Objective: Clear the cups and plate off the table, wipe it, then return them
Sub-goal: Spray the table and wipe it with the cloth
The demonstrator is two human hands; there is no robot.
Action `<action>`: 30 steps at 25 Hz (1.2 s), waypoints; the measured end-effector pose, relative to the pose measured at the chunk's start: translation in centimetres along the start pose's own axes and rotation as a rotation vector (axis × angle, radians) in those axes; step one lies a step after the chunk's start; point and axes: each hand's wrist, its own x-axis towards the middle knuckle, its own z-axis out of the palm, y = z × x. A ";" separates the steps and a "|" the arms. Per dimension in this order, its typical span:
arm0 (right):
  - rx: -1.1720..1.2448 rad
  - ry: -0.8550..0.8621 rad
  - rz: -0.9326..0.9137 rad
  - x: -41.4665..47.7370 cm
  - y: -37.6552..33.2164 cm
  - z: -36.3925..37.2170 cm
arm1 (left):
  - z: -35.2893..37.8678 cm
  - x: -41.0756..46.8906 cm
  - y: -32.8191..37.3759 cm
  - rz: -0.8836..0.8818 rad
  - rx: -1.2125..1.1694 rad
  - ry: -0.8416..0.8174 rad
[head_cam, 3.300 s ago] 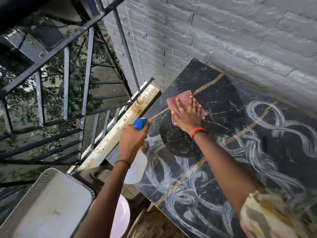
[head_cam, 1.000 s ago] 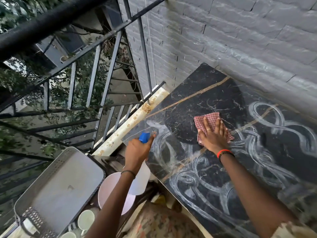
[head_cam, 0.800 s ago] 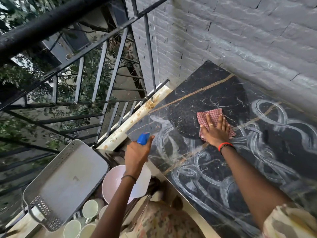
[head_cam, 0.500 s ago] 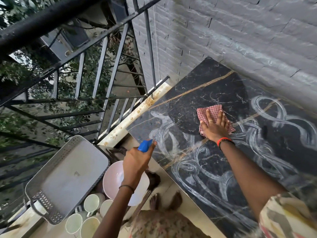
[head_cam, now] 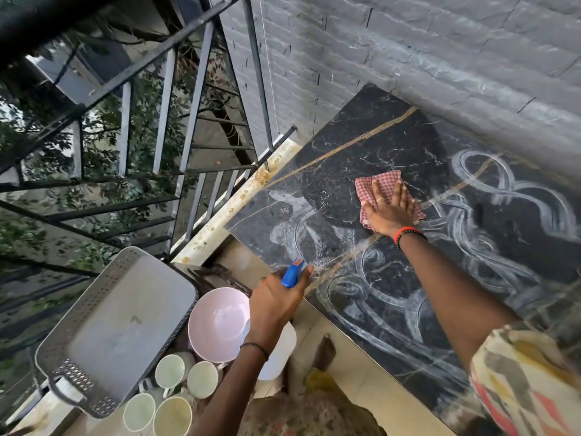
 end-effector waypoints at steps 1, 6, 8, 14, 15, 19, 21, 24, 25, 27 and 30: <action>0.004 -0.003 0.008 0.1 -0.3 0.1 | -0.1 0.1 -0.4 0.014 -0.015 0.001; -0.041 0.017 -0.083 -0.1 -4.8 1.5 | -0.7 0.8 -1.8 -0.020 -0.042 0.006; -0.076 0.036 -0.185 -1.4 -7.8 3.3 | -1.3 1.3 -2.2 -0.028 -0.071 0.022; -0.136 0.131 -0.418 -10.5 -10.5 10.9 | -2.6 2.4 -3.0 -0.017 -0.110 0.054; -0.141 0.133 -0.427 -11.6 -9.1 11.6 | -2.7 2.6 -3.1 -0.022 -0.118 0.045; -0.182 0.156 -0.366 -12.4 -3.1 11.0 | -3.1 2.5 -3.4 0.004 -0.128 0.031; -0.167 0.158 -0.300 -10.9 -3.1 9.7 | -3.2 2.3 -3.8 0.010 -0.132 0.024; -0.116 0.174 -0.227 -8.5 -6.5 8.6 | -3.3 2.3 -4.6 0.006 -0.108 0.002; -0.104 0.173 -0.229 -8.1 -8.0 8.6 | -3.3 2.4 -4.8 0.001 -0.108 0.000; -0.109 0.162 -0.295 -8.8 -10.6 9.7 | -3.2 2.6 -5.1 -0.017 -0.113 0.007; -0.139 0.161 -0.417 -12.3 -11.7 12.4 | -3.6 3.3 -5.4 -0.041 -0.097 0.021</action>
